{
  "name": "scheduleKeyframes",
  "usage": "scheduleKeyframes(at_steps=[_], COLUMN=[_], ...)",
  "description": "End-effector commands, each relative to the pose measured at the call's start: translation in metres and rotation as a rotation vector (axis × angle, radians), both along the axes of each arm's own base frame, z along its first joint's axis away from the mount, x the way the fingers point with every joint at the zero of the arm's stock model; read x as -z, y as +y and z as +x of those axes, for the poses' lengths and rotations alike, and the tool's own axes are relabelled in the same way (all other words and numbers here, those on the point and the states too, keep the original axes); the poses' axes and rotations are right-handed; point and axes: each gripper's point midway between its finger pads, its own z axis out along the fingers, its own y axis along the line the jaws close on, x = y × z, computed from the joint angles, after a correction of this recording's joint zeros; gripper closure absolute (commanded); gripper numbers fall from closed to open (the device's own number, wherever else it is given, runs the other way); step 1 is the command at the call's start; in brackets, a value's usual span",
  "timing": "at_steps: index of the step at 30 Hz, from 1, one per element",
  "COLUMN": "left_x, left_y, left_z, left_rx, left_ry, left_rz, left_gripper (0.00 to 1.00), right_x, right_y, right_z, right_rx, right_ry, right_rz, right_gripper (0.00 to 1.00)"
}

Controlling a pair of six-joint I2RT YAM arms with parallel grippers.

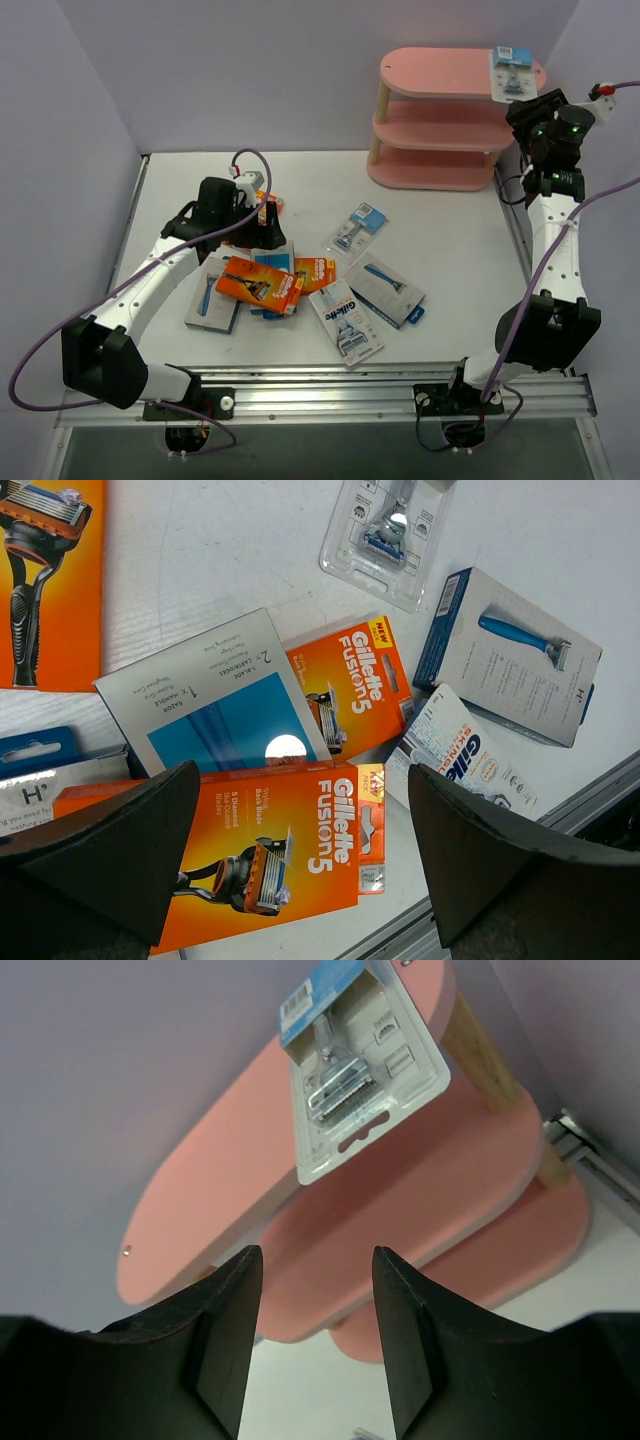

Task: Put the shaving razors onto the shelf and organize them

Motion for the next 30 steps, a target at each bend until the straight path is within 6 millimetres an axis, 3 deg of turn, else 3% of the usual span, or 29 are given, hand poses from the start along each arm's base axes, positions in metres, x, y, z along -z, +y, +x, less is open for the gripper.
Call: scheduleKeyframes(at_steps=[1, 4, 13, 30], left_x=[-0.028, -0.029, -0.026, -0.021], left_y=[-0.003, -0.003, -0.004, -0.004], left_z=[0.009, 0.009, 0.009, 0.012], left_rx=[0.008, 0.009, 0.014, 0.014], left_ry=[-0.090, -0.092, -0.083, -0.064], left_rz=[-0.041, -0.041, -0.044, -0.044], left_gripper=[0.06, 0.06, 0.06, 0.06], right_x=[-0.044, -0.041, -0.018, -0.005], right_y=[-0.002, 0.005, -0.003, -0.015], right_z=[-0.001, 0.006, 0.019, 0.050], right_rx=[0.020, -0.024, -0.009, 0.011], right_ry=[-0.212, -0.229, -0.215, -0.219], right_rz=[0.103, 0.130, 0.197, 0.263], right_gripper=[0.56, 0.56, 0.56, 0.51])
